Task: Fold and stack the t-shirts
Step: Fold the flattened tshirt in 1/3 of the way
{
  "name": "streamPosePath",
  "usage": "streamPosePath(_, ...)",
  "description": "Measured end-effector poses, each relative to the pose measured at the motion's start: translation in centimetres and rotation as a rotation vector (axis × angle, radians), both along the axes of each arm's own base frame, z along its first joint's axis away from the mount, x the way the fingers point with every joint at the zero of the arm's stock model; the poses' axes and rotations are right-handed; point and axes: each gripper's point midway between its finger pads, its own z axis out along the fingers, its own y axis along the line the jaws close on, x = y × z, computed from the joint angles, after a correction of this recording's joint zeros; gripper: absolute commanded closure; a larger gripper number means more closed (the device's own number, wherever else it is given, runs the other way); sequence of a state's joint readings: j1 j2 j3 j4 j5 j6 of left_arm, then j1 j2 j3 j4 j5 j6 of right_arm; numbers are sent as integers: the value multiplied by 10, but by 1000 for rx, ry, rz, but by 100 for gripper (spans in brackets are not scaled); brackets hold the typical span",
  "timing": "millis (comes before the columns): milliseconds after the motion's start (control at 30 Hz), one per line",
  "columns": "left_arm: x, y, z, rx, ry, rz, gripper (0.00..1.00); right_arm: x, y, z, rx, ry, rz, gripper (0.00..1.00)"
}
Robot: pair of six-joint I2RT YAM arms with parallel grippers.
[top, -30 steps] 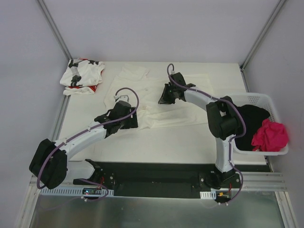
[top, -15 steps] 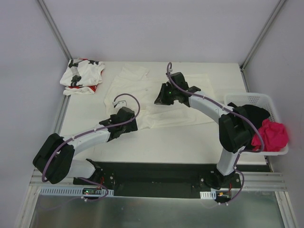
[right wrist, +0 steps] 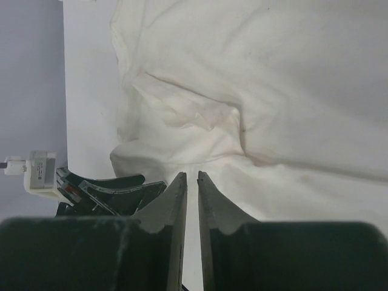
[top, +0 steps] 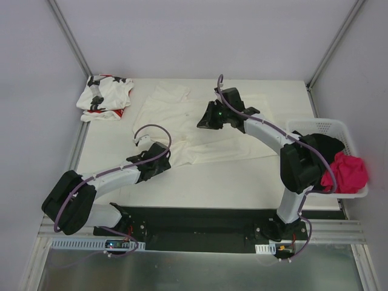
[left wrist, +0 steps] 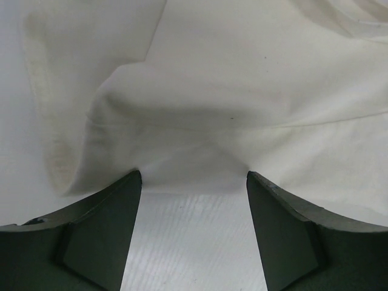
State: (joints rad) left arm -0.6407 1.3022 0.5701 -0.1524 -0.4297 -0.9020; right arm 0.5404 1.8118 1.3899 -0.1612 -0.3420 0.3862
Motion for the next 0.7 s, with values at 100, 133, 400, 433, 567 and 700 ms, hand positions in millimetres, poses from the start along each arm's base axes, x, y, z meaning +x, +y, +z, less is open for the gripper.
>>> streamPosePath(100, -4, 7, -3, 5, 15, 57, 30, 8, 0, 2, 21, 0, 0, 84)
streamPosePath(133, -4, 10, -3, 3, 18, 78, 30, 10, -1, 2, 26, 1, -2, 84)
streamPosePath(400, -4, 25, -3, -31, 49, 208, 31, 28, 5, 4, 103, 8, 22, 82)
streamPosePath(433, -4, 26, -3, -30, 52, 214, 31, 31, 8, 3, 116, 13, 28, 82)
streamPosePath(567, -13, 36, -2, -11, 78, 238, 31, 30, 24, -14, 153, 68, 62, 82)
streamPosePath(700, -23, 50, 2, 22, 102, 259, 30, 6, 49, -38, 156, 153, 129, 82)
